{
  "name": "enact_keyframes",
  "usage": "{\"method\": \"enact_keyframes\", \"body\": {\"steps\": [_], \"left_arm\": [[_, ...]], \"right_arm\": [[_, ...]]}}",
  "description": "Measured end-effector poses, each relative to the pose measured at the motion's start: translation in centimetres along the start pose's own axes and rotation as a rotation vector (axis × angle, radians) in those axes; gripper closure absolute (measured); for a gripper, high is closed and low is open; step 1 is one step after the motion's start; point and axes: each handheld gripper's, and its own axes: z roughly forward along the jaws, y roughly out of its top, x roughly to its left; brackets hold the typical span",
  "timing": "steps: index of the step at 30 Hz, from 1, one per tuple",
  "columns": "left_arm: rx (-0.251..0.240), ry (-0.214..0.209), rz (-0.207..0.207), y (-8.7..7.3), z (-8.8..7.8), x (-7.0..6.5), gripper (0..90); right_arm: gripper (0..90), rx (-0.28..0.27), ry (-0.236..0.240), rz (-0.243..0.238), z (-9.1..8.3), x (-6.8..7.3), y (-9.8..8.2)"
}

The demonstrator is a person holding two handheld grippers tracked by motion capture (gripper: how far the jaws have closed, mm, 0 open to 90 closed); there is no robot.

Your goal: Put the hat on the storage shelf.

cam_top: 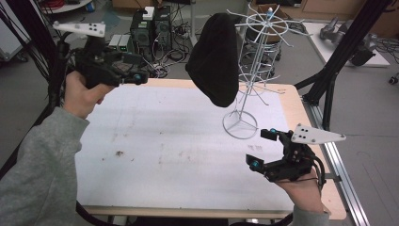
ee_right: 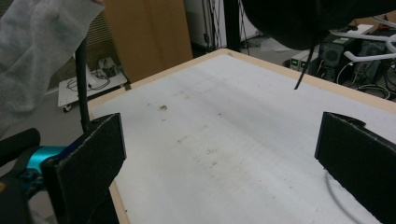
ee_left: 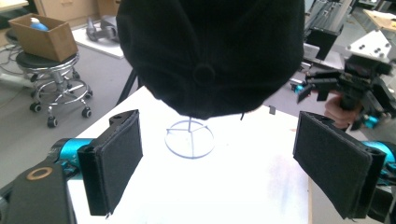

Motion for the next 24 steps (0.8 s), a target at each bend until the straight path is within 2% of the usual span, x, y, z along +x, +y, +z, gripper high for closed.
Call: {"method": "enact_keyframes", "body": {"steps": [1, 5, 6, 7, 10, 11, 12, 14, 16, 19, 24], "left_arm": [[-0.006, 0.005, -0.002, -0.8, -0.8, -0.3, 16.0], [0.006, 0.057, 0.009, -2.3, -2.2, -1.2, 15.9], [0.006, 0.057, 0.009, -2.3, -2.2, -1.2, 15.9], [0.003, 0.058, 0.009, -3.0, -2.8, -1.6, 15.9], [0.005, 0.065, 0.011, -3.6, -3.3, -1.9, 15.9], [0.007, 0.066, 0.010, -4.5, -3.9, -2.3, 15.9], [0.007, 0.066, 0.010, -4.5, -3.9, -2.3, 15.9], [-0.002, 0.072, 0.013, -5.6, -4.7, -2.8, 15.9], [-0.007, 0.071, 0.013, -6.0, -5.0, -3.0, 15.9], [-0.023, 0.068, -0.002, -7.5, -5.8, -3.4, 15.9], [-0.055, 0.072, -0.022, -8.9, -6.5, -3.4, 15.9]], "right_arm": [[0.8, -0.003, 0.001, 0.004, 0.0, -0.1, 0.0], [0.8, -0.014, -0.007, 0.007, -0.2, -0.5, 0.2], [0.8, -0.014, -0.007, 0.007, -0.2, -0.5, 0.2], [0.8, -0.019, -0.012, 0.011, -0.2, -0.6, 0.2], [0.8, -0.020, -0.014, 0.009, -0.3, -0.7, 0.3], [0.8, -0.022, -0.019, 0.006, -0.3, -0.7, 0.3], [0.8, -0.022, -0.019, 0.006, -0.3, -0.7, 0.3], [0.8, -0.021, -0.024, 0.001, -0.3, -0.6, 0.4], [0.8, -0.023, -0.026, -0.002, -0.3, -0.7, 0.5], [0.8, -0.036, -0.031, -0.005, -0.5, -0.7, 0.7], [0.8, -0.049, -0.031, -0.009, -0.6, -0.8, 0.9]]}}
